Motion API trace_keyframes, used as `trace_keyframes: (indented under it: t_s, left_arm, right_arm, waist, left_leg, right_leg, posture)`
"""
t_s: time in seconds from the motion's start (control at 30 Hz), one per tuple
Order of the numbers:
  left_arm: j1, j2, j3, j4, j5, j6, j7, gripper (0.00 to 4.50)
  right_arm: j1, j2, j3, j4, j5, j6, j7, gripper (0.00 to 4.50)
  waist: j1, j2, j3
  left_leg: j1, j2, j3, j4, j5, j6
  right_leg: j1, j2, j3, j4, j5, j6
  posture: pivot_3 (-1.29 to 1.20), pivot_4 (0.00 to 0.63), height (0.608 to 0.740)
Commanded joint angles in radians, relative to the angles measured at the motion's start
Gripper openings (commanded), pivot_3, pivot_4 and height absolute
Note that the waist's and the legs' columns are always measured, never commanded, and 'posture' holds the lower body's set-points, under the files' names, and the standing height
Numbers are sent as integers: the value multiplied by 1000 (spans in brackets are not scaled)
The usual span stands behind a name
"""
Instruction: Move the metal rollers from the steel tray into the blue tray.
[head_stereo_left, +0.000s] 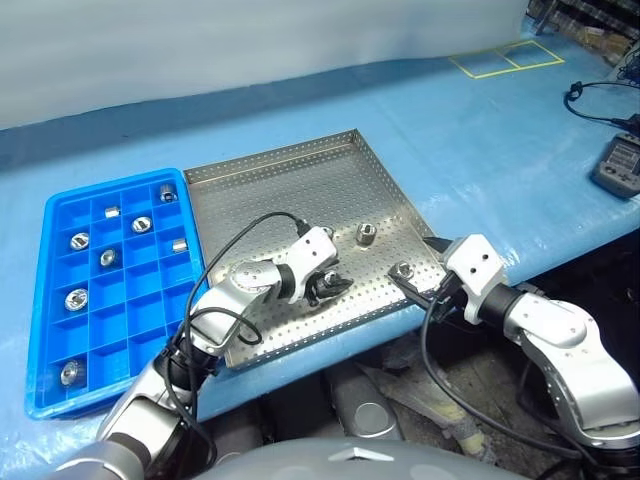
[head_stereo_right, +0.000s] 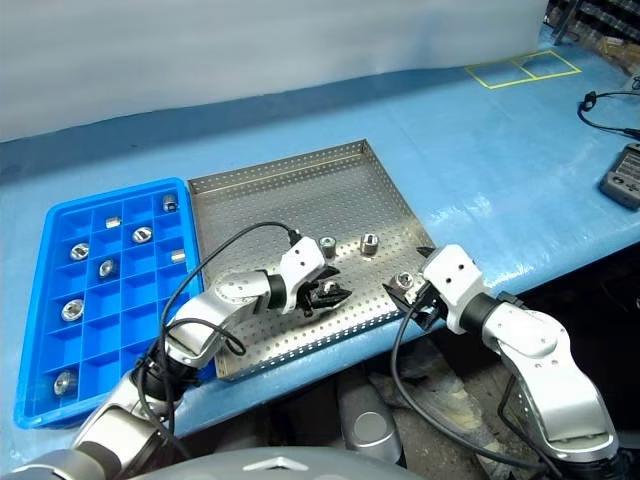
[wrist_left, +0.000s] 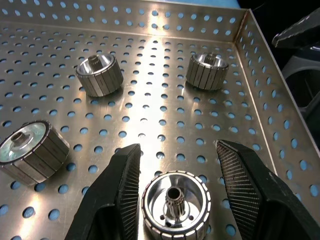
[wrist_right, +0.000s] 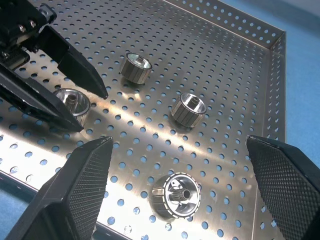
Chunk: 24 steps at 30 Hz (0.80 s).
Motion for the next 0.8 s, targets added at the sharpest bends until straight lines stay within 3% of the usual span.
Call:
trace_keyframes:
  t_s: [0.03,0.37,0.47,0.5,0.8]
  left_arm:
    - [-9,0,-5,-7,28,-10,5,2606]
    - [11,-18,3,15,35,-7,-1,2606]
    - [13,-19,7,12,36,-4,1,1789]
    - [14,-18,9,11,38,-6,3,1715]
    - [29,-27,85,-39,7,-7,30,1718]
  right_arm:
    - [-19,0,-2,-24,-1,-28,-8,4500]
    - [-46,11,21,-3,-2,-64,-8,4500]
    - [-48,12,18,-1,-2,-70,-9,4500]
    - [-48,12,17,0,-2,-71,-9,4500]
    - [-73,19,44,17,-2,-89,-2,4500]
  waist:
    - [0,0,0]
    - [6,0,0]
    - [7,0,0]
    - [7,0,0]
    - [8,0,0]
  left_leg:
    - [0,0,0,0,0,0]
    - [0,0,0,0,0,0]
    - [0,0,0,0,0,0]
    - [0,0,0,0,0,0]
    - [0,0,0,0,0,0]
  right_leg:
    - [0,0,0,0,0,0]
    - [0,0,0,0,0,1]
    - [0,-1,0,0,0,1]
    - [0,-1,0,0,0,1]
    - [0,-1,0,0,1,1]
  posture:
    - [-383,150,740]
    - [-370,150,740]
    - [-369,150,740]
    - [-368,150,740]
    - [-356,150,740]
